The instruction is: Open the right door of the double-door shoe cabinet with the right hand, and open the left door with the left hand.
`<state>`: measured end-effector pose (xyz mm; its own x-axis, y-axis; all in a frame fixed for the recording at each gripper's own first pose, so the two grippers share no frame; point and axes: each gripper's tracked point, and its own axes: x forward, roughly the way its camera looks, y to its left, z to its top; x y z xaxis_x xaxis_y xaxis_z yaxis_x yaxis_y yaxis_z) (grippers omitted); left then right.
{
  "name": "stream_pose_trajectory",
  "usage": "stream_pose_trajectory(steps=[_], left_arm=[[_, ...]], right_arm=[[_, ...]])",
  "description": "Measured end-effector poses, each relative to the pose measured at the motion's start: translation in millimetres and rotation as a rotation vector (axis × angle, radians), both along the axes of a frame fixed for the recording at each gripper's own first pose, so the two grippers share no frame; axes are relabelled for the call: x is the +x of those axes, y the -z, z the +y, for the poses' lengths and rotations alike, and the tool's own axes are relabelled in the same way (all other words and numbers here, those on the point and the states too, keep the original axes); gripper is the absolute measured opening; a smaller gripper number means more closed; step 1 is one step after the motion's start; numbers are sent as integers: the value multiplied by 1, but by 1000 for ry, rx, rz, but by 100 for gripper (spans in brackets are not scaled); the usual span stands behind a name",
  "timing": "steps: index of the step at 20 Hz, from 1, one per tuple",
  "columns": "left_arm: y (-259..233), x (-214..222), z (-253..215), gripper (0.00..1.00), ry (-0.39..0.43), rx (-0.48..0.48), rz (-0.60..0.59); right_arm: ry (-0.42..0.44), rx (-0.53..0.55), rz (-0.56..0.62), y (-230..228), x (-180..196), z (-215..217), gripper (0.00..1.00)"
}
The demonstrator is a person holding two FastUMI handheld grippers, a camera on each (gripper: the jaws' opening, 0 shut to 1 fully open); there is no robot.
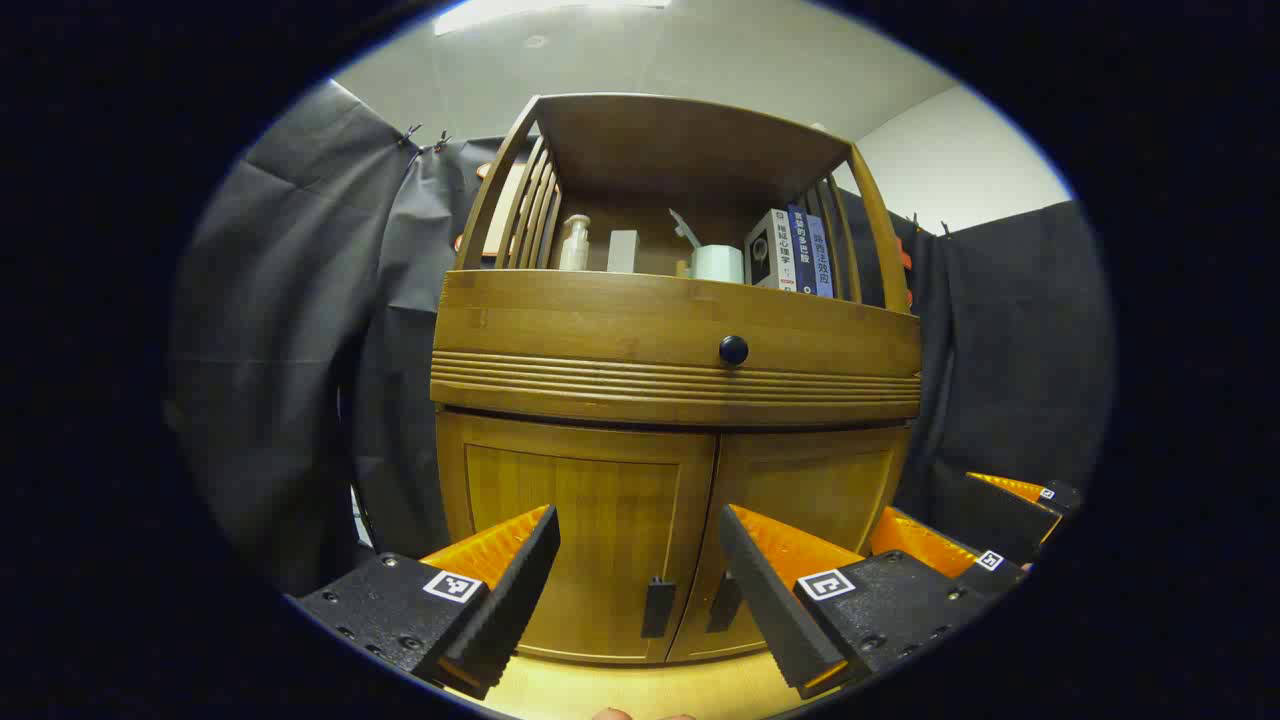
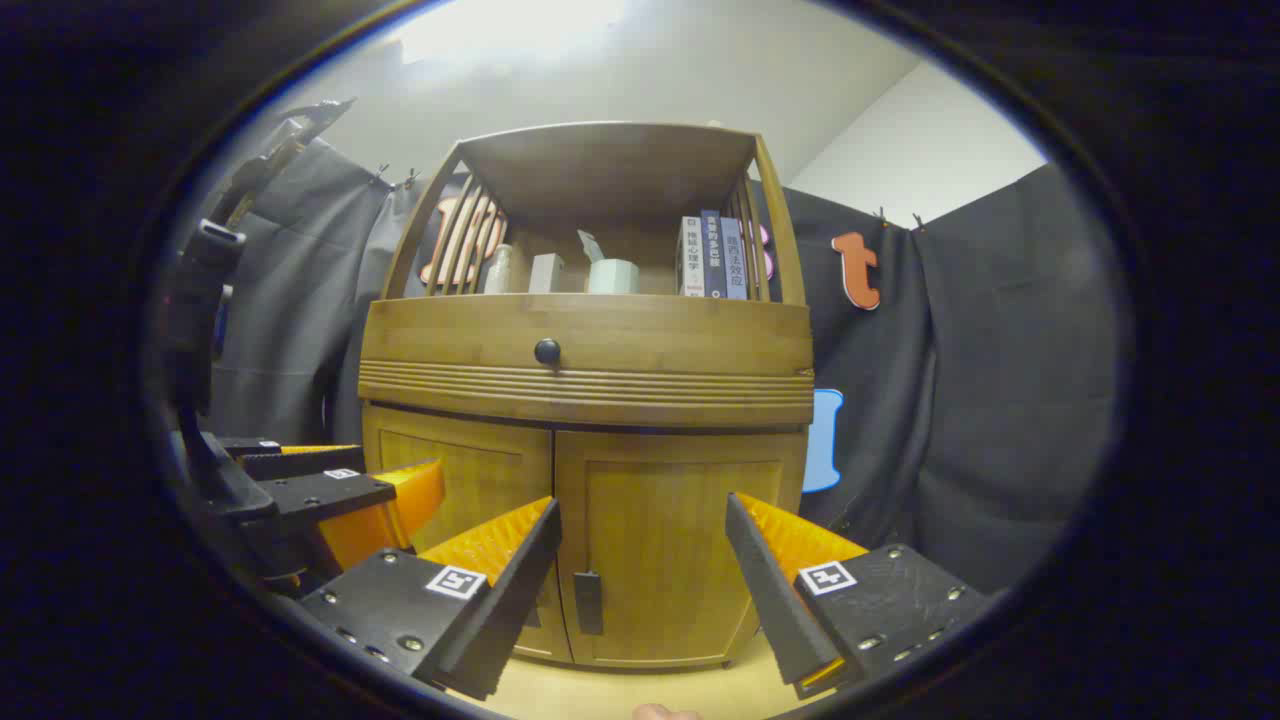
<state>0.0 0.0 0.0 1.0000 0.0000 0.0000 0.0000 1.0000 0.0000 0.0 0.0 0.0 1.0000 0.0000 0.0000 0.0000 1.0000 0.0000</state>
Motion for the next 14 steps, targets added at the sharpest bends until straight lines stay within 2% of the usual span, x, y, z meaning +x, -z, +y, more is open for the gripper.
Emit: stream_pose_trajectory(steps=[14], left_arm=[[-7,-26,-21,98,32,46,-32]], right_arm=[[21,-2,4,-2,-30,-13,98]])
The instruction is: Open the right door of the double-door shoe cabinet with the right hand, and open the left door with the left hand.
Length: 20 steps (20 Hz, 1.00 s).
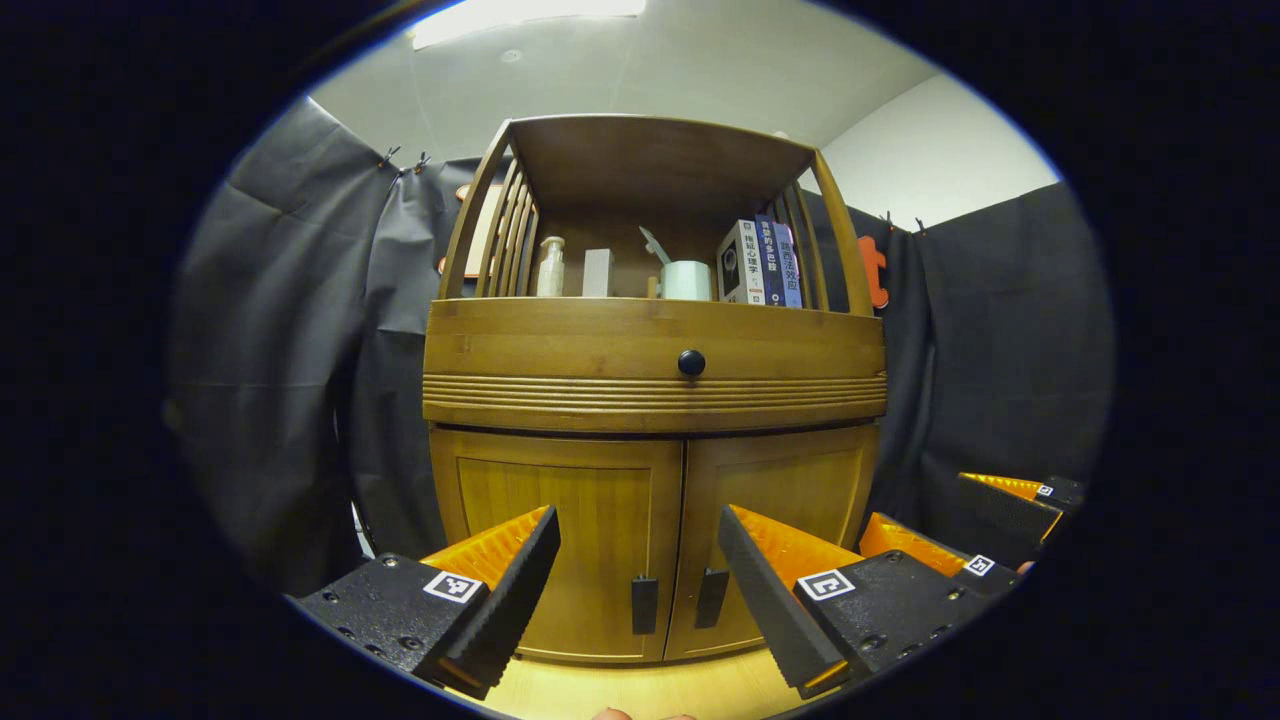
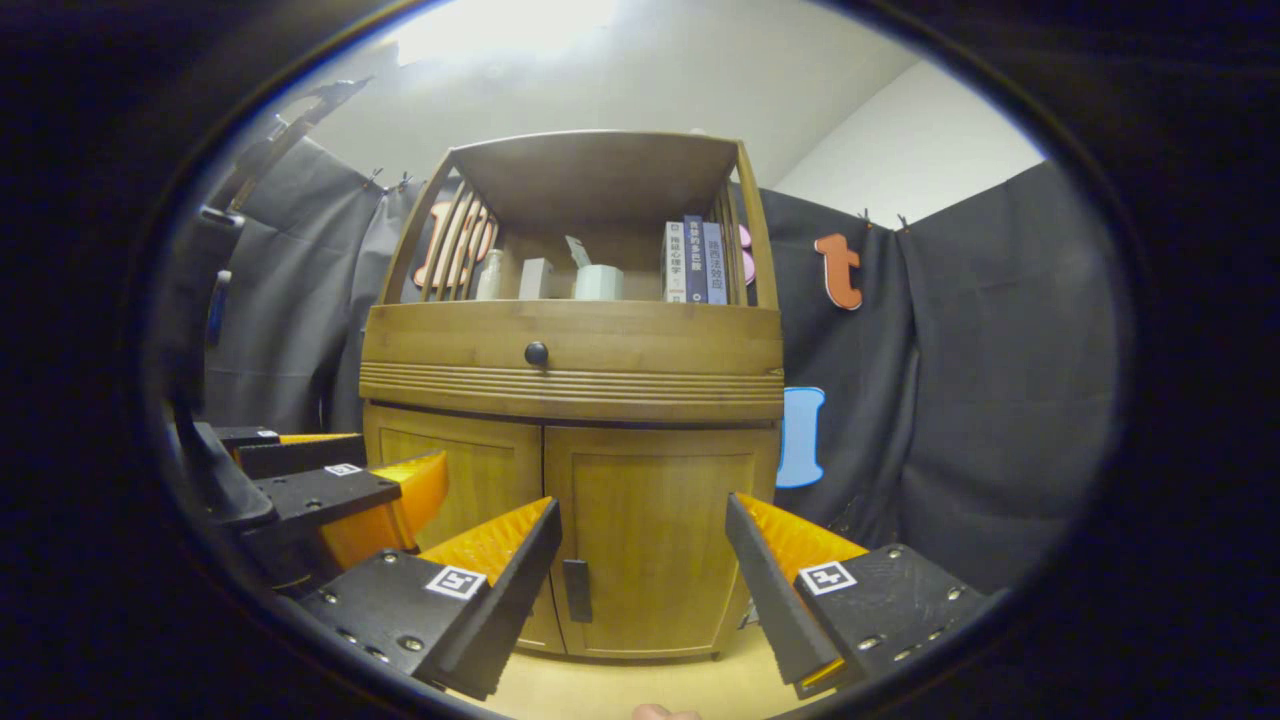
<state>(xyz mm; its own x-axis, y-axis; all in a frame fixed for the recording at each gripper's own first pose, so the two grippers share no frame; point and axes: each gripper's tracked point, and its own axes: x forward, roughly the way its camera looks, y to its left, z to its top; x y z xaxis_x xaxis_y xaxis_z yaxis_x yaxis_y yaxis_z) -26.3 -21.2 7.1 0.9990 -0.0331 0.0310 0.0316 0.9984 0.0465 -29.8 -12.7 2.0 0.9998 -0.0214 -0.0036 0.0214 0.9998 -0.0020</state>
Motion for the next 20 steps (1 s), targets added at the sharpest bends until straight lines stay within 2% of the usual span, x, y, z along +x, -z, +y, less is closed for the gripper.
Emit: stream_pose_trajectory(steps=[20], left_arm=[[5,3,22,98,-87,-16,10]], right_arm=[[-21,11,22,16,14,1,98]])
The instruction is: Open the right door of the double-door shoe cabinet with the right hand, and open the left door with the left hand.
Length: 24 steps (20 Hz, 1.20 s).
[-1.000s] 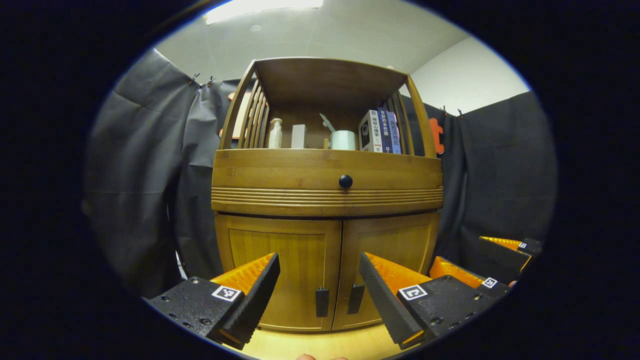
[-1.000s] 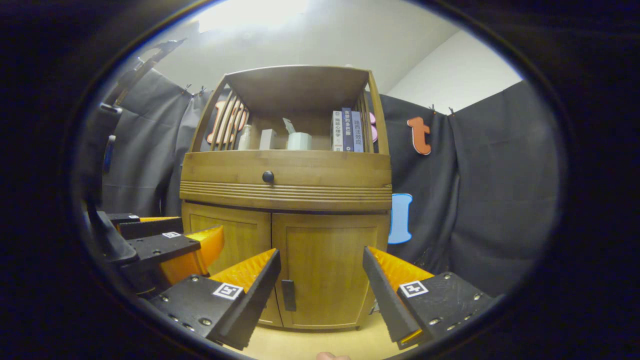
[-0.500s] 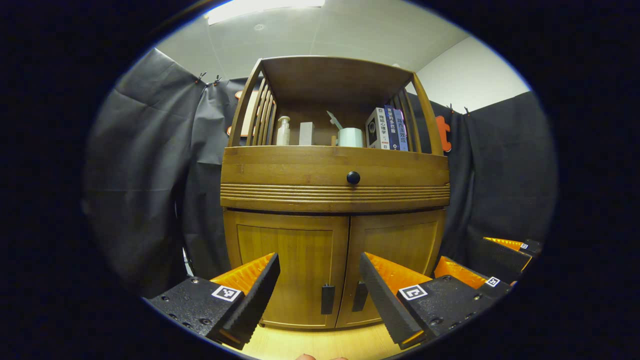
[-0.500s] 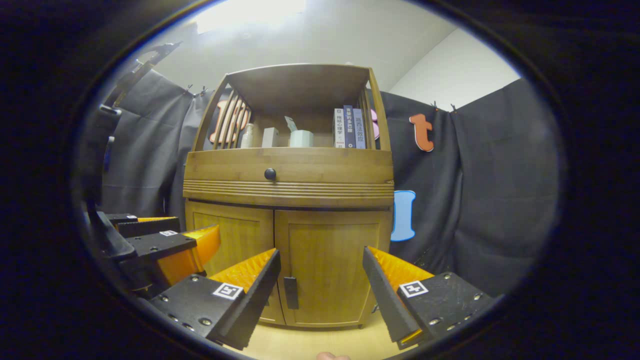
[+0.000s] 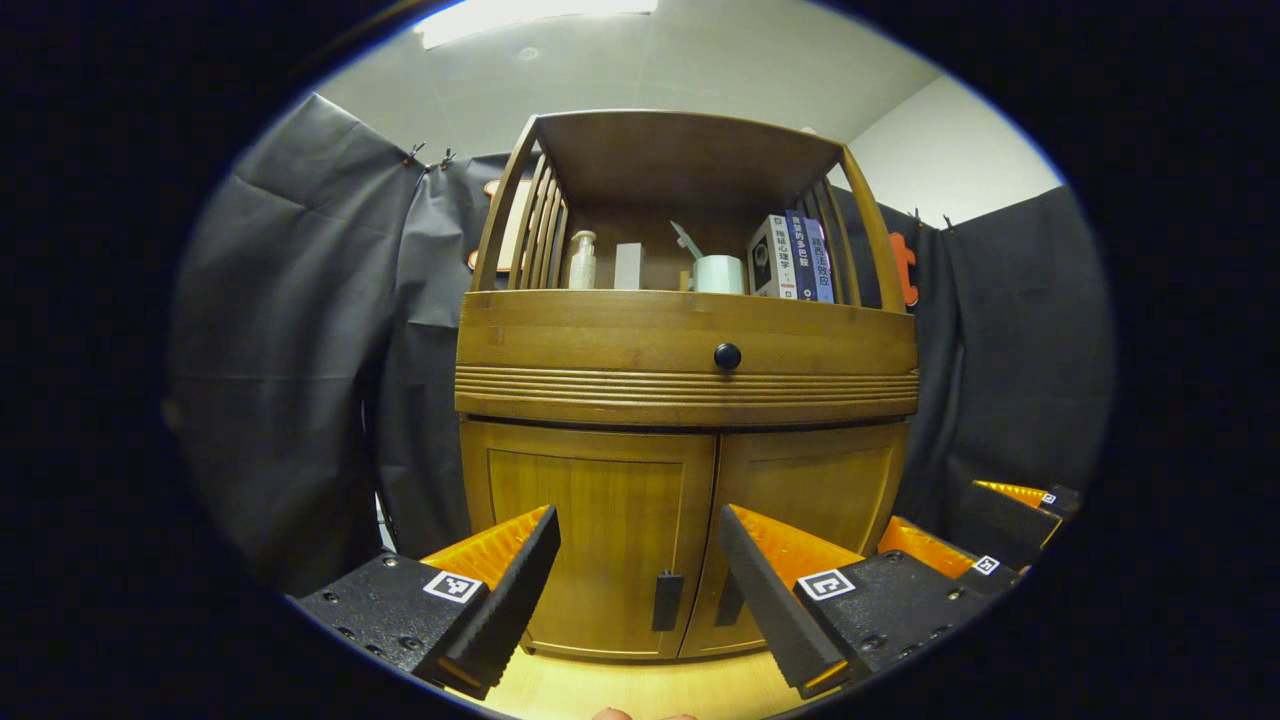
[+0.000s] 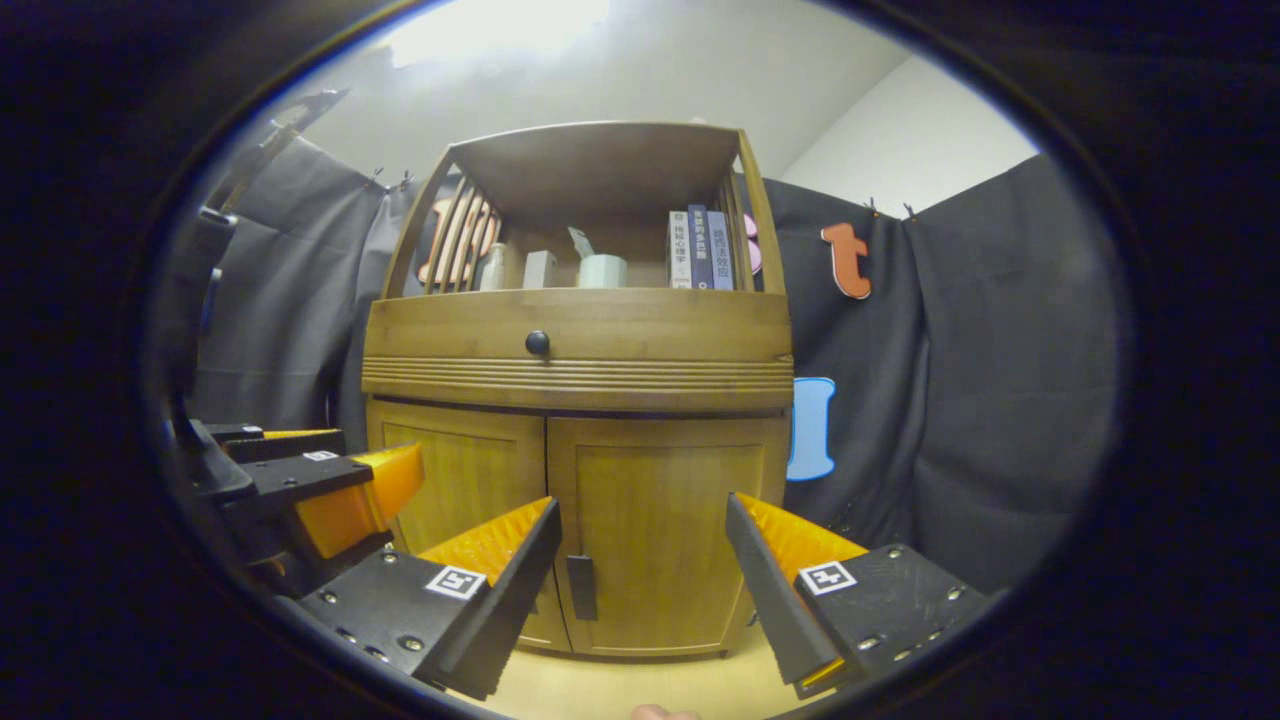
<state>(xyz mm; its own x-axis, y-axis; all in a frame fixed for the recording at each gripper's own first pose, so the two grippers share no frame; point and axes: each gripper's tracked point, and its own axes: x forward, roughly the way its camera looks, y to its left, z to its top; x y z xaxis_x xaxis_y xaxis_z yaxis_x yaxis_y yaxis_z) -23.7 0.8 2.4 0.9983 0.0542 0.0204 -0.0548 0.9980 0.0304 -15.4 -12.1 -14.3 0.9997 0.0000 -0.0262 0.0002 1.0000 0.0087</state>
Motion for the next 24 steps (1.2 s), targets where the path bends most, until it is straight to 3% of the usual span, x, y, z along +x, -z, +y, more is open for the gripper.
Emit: stream_pose_trajectory(steps=[6,12,13,16,17,21,22,24], left_arm=[[-6,-7,32,99,-70,15,-15],[-13,-21,94,98,-224,35,-27],[-13,-24,104,98,-252,35,-28],[-14,-33,131,98,-325,47,-27],[-13,-35,137,98,-344,49,-25],[-10,-44,157,98,-402,46,-11],[-8,-46,161,98,-410,43,-7],[-6,-47,161,98,-408,36,-5]], right_arm=[[-5,-9,45,23,25,11,97],[-71,29,138,64,76,45,97],[-79,17,155,72,83,51,90],[-114,-25,232,110,106,73,87],[-121,-33,260,122,109,77,80],[-121,-76,366,176,126,83,77],[-126,-84,384,183,129,81,63],[-119,-91,412,184,130,78,56]])
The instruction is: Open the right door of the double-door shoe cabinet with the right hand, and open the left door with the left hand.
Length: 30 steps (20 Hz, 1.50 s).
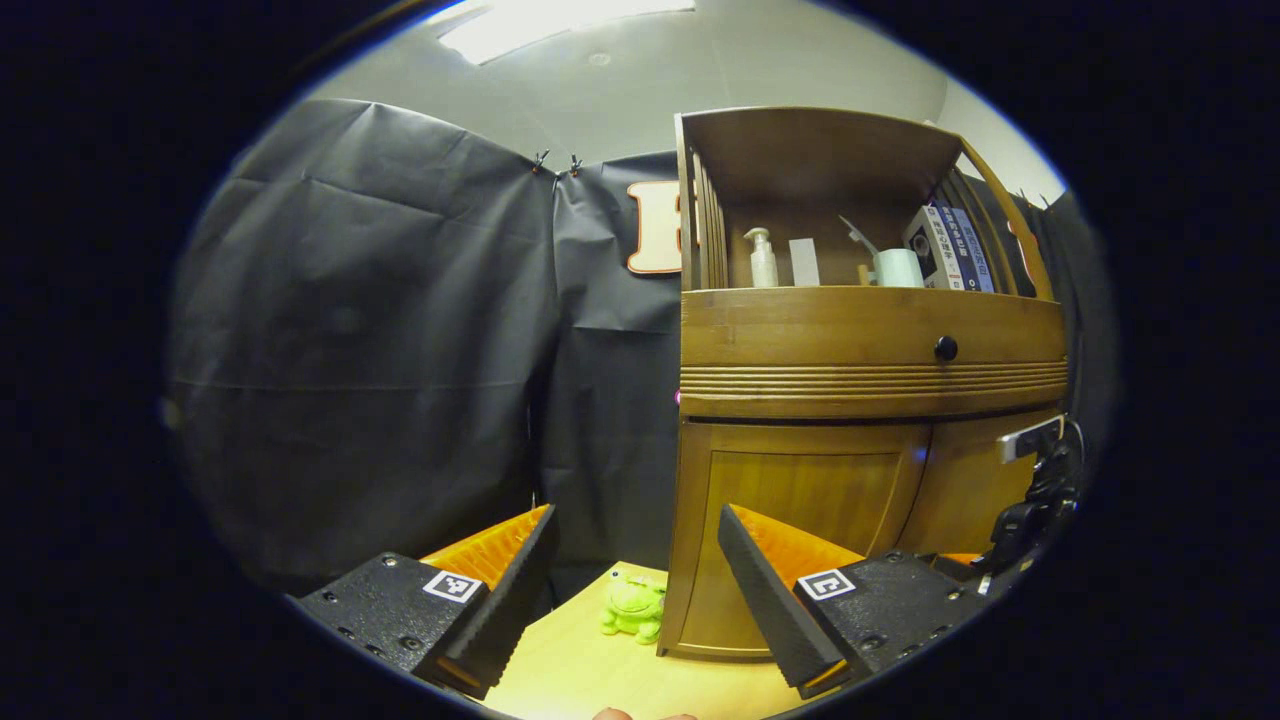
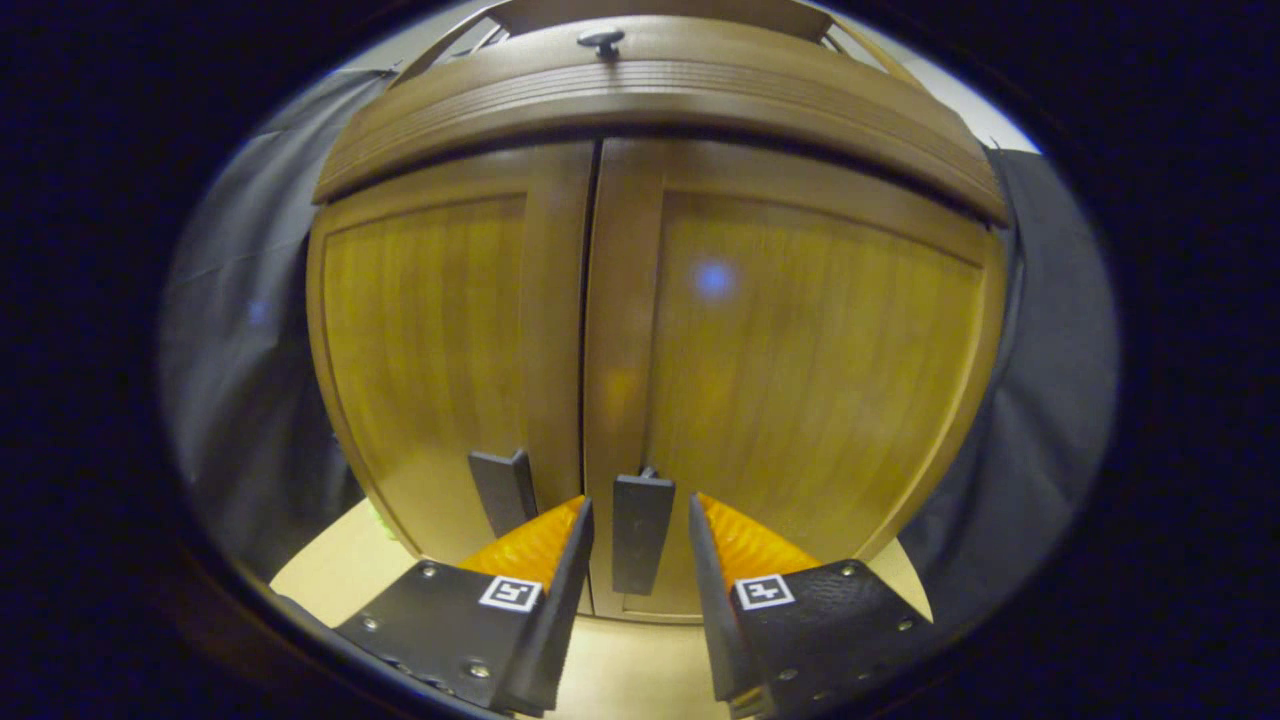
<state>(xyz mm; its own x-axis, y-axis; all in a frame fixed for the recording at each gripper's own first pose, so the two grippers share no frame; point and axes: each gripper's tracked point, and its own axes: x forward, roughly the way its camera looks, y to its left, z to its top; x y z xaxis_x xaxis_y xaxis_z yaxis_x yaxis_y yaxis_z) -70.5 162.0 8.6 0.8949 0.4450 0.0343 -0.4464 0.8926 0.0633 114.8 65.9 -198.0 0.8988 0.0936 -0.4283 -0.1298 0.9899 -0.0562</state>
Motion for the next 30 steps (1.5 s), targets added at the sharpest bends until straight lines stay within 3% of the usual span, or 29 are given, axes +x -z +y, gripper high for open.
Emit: stream_pose_trajectory(steps=[2,4,5,7,10,30], left_arm=[[2,-1,0,99,4,-7,2],[4,0,1,98,7,-13,5],[4,0,1,98,9,-15,7],[6,2,0,98,18,-22,9],[8,4,-3,99,40,-30,11],[9,9,-75,99,270,-48,6]], right_arm=[[0,5,16,0,-2,1,58],[16,-1,23,2,5,0,36],[19,-2,35,7,4,0,36],[39,13,37,0,-1,-3,27],[53,62,42,1,0,-3,25],[96,118,47,3,1,-4,25]])
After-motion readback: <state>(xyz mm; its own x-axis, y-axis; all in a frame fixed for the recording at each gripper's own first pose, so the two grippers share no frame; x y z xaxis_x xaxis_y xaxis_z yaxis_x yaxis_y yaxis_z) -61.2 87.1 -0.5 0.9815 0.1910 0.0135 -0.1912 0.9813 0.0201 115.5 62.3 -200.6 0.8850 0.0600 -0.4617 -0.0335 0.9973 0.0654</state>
